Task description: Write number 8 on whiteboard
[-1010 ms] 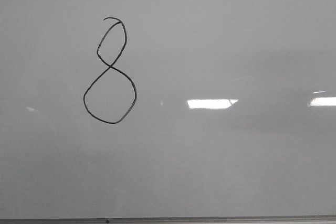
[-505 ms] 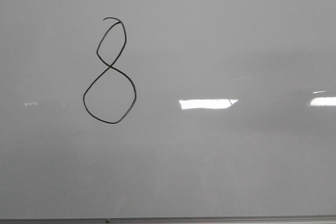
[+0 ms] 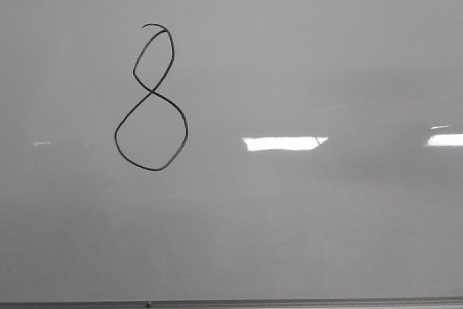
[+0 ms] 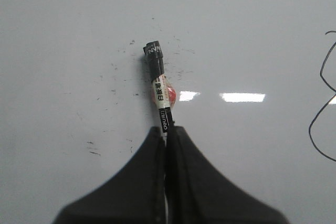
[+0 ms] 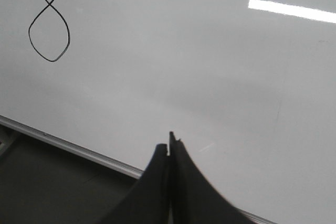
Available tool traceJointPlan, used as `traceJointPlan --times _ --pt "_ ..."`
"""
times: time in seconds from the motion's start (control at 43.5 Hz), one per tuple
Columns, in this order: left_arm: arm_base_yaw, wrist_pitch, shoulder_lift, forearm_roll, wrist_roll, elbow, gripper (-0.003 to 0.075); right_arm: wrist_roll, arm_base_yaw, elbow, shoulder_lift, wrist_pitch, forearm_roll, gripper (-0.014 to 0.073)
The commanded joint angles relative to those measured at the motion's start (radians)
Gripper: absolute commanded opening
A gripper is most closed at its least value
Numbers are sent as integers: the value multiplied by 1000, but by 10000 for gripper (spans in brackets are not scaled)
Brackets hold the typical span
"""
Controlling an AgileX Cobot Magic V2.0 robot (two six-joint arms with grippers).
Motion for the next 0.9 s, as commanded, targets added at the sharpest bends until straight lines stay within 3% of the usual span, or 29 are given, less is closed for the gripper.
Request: traceJointPlan --times 0.0,0.299,0.413,0.666,0.873 --pt "-1 -85 -13 -1 -8 14 -21 -1 -7 -27 4 -64 18 -67" --pt "-1 -85 -13 -1 -8 14 -21 -2 -7 -24 4 -66 15 -67" --pt "-1 -85 -13 -1 -8 14 -21 10 -7 -15 -9 -132 -57 -67" --pt "-1 -85 -13 -1 -8 14 -21 417 -7 155 -106 -421 -438 -67" --pt "-1 -85 -13 -1 -8 14 -21 442 -7 301 -194 -488 -459 -67"
